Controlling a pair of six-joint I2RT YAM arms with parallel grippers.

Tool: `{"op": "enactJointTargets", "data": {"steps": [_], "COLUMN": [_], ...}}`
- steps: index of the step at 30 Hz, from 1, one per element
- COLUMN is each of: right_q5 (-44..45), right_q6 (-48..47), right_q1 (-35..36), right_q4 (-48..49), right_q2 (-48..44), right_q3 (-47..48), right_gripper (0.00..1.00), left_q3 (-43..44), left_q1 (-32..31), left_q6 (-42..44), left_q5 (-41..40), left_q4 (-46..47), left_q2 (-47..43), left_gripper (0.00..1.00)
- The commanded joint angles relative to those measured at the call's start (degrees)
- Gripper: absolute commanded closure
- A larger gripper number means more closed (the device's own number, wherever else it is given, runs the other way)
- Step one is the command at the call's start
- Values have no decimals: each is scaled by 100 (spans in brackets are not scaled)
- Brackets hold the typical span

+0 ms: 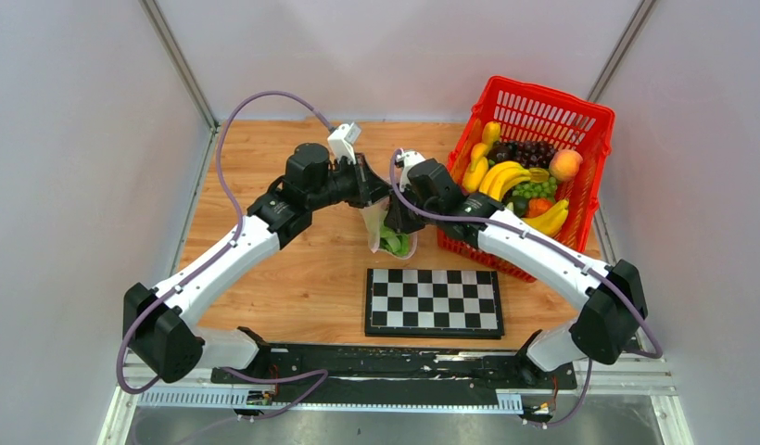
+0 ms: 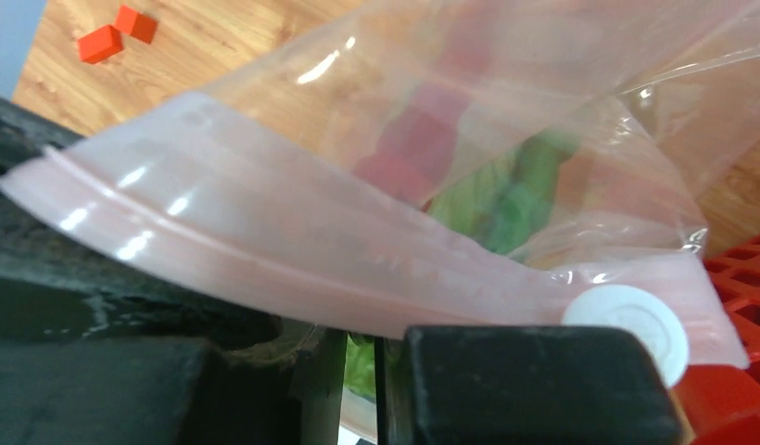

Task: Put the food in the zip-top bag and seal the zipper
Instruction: Place the fake vegetable in the zipper food storage bag.

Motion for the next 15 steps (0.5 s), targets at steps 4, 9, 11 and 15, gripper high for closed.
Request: {"op": "enactJointTargets", "data": {"steps": [4,9,11,15], "right_q5": [645,467,101,-452], "right_q6": [-515,-711,-732,-725], "right_q1": [40,26,17,9], "right_q4": [852,991,1056,1162], "right_q2": [-266,-717,-959,-1353], "right_q3": [-403,-554,-627,-765], "right_gripper": [67,50,47,47], "left_q3": [36,17,9,8], "left_q1": [-107,-108,-108,-105], "left_q6": [-140,-109,-94,-69], "left_q5": [301,202,163,145], "left_q4": [419,376,358,333], "left_q2": [-293,-316,-316,-294], "left_gripper": [100,100,100,100]}}
